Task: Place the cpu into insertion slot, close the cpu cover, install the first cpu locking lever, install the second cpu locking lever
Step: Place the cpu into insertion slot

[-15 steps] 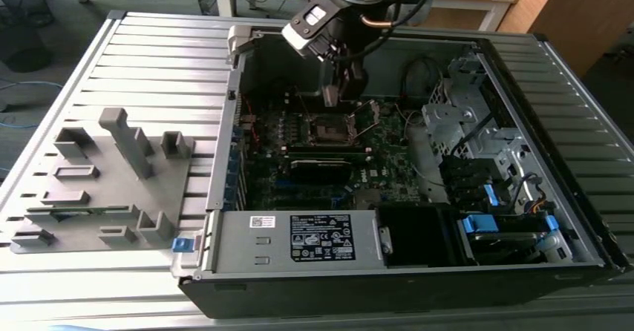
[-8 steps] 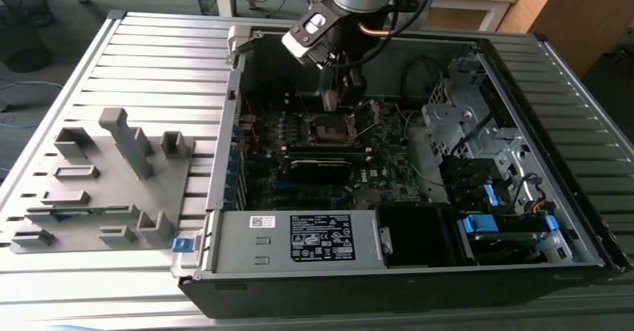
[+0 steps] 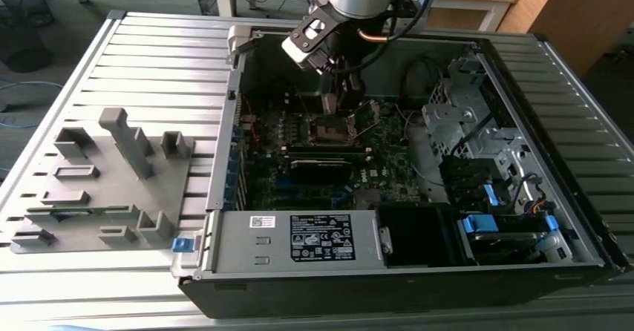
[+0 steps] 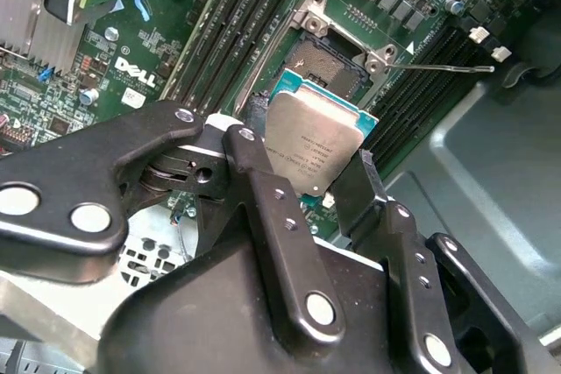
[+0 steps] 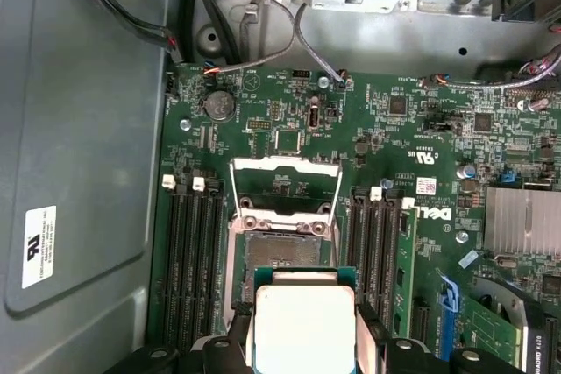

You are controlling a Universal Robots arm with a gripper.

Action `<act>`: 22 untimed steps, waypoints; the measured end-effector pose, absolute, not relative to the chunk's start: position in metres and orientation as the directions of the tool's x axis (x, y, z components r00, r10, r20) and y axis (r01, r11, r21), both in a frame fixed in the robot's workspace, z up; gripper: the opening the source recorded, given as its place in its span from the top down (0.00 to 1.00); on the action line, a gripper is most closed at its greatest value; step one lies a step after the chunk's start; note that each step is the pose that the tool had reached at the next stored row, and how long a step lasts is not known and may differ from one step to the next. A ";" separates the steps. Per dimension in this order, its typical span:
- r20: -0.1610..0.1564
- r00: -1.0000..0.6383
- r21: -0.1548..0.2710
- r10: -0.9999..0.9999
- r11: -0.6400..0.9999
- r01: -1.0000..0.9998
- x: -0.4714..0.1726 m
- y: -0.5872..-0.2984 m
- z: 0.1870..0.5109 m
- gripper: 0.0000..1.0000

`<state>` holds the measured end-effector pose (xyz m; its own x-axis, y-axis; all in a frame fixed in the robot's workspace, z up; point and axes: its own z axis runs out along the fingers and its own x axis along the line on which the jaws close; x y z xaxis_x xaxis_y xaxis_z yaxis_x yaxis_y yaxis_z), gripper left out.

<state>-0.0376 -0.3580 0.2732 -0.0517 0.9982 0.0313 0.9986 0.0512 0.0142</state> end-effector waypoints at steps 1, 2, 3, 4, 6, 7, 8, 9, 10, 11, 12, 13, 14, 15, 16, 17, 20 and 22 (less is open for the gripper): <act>0.031 -0.052 0.014 0.998 0.051 0.999 -0.038 -0.358 0.273 0.46; 0.031 -0.052 0.014 0.998 0.051 0.999 -0.038 -0.358 0.273 0.46; 0.032 -0.052 0.014 0.998 0.051 0.999 -0.038 -0.358 0.273 0.46; 0.032 -0.052 0.014 0.998 0.051 0.999 -0.038 -0.358 0.273 0.46; 0.032 -0.052 0.014 0.998 0.051 0.999 -0.038 -0.358 0.273 0.46; 0.032 -0.052 0.015 0.998 0.051 0.999 -0.038 -0.358 0.272 0.46; 0.032 -0.052 0.015 0.998 0.051 0.999 -0.038 -0.358 0.271 0.46; 0.032 -0.052 0.014 0.998 0.051 0.999 -0.038 -0.358 0.271 0.46; 0.032 -0.052 0.014 0.998 0.051 0.999 -0.038 -0.358 0.270 0.46; 0.032 -0.052 0.014 0.998 0.051 0.999 -0.038 -0.358 0.269 0.46; 0.032 -0.052 0.014 0.998 0.051 0.999 -0.038 -0.358 0.269 0.46; 0.031 -0.052 0.014 0.998 0.051 0.999 -0.038 -0.358 0.269 0.46; 0.031 -0.052 0.014 0.998 0.051 0.999 -0.038 -0.358 0.269 0.46; 0.031 -0.052 0.014 0.998 0.051 0.999 -0.038 -0.358 0.269 0.46; 0.032 -0.052 0.014 0.998 0.051 0.999 -0.038 -0.358 0.269 0.46; 0.032 -0.052 0.015 0.998 0.051 0.999 -0.038 -0.358 0.268 0.46; 0.032 -0.052 0.014 0.998 0.051 0.999 -0.038 -0.358 0.267 0.46; 0.032 -0.052 0.014 0.998 0.051 0.999 -0.038 -0.357 0.266 0.46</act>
